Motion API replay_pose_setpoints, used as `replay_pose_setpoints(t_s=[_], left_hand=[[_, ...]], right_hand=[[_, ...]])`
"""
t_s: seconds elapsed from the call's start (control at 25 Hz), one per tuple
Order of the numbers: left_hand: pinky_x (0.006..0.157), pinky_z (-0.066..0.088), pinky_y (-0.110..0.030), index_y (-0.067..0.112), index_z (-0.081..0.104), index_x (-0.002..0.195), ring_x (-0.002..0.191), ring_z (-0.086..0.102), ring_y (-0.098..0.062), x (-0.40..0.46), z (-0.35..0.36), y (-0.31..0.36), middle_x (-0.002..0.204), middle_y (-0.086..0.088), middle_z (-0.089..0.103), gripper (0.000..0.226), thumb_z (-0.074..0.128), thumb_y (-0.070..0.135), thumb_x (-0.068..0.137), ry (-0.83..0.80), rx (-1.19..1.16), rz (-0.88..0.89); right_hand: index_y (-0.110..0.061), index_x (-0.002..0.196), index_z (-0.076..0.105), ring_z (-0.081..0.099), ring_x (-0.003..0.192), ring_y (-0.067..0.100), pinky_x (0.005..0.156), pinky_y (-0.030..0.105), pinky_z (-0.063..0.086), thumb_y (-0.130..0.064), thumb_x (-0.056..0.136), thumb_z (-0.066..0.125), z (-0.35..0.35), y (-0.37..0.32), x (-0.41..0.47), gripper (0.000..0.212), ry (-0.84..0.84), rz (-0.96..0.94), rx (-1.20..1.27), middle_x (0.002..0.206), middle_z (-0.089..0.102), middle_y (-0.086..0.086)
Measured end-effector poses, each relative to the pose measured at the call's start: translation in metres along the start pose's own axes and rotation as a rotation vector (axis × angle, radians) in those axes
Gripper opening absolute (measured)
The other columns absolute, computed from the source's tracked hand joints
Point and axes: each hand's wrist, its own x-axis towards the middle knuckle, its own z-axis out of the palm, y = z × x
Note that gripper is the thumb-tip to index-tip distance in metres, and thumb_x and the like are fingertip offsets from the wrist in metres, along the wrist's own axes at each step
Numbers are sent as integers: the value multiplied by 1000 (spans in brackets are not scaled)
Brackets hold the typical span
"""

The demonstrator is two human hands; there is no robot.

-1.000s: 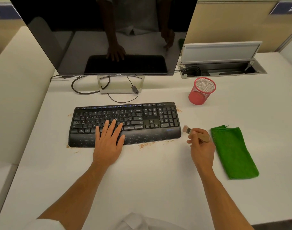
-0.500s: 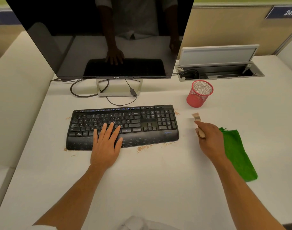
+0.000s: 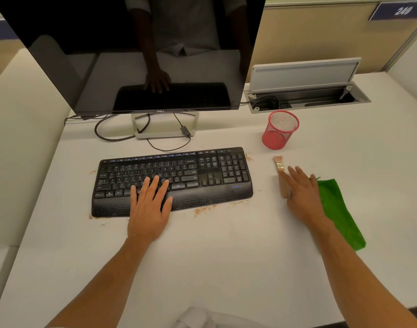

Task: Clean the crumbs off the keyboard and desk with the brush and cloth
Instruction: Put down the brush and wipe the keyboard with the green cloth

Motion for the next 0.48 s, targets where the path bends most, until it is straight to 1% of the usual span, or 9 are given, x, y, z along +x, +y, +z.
replay_pose_setpoints(t_s=[0.08,0.16,0.24,0.32,0.4,0.48], left_hand=[[122,1,-52,26,32,153,152,10,-22,1,0,0,161,-3,26,58,20,50,102,-3,-1,-3],[122,-1,-51,26,31,153,152,9,-21,0,-1,0,161,-3,25,58,20,50,102,-7,2,-4],[122,-2,-51,26,31,153,152,8,-21,0,-1,0,162,-2,25,57,20,49,102,-9,1,-4],[122,-1,-52,26,31,153,152,9,-21,0,0,-1,161,-2,25,57,21,49,102,-7,-1,-3],[122,1,-52,26,32,153,152,9,-20,0,1,-1,161,-2,25,57,21,49,102,-3,-3,0],[122,1,-53,26,31,153,152,8,-20,0,1,-2,162,-2,24,57,21,49,102,-6,-1,-3]], right_hand=[[-6,141,53,41,139,43,112,64,28,5,77,69,0,3,-10,67,163,36,34,146,50,23],[-3,139,53,45,135,45,109,61,34,-11,83,74,-2,8,-23,61,231,138,53,142,52,25],[-2,141,49,44,135,44,109,58,34,-30,86,72,-3,16,-38,66,207,265,54,143,50,25],[-3,145,44,41,137,41,109,57,32,-44,88,68,-3,25,-51,74,128,387,43,148,46,23],[-2,147,40,38,140,40,111,57,30,-50,91,63,-2,31,-61,77,44,440,32,153,41,23],[2,146,42,38,140,43,110,61,33,-44,98,54,1,31,-64,67,29,415,21,152,40,26]])
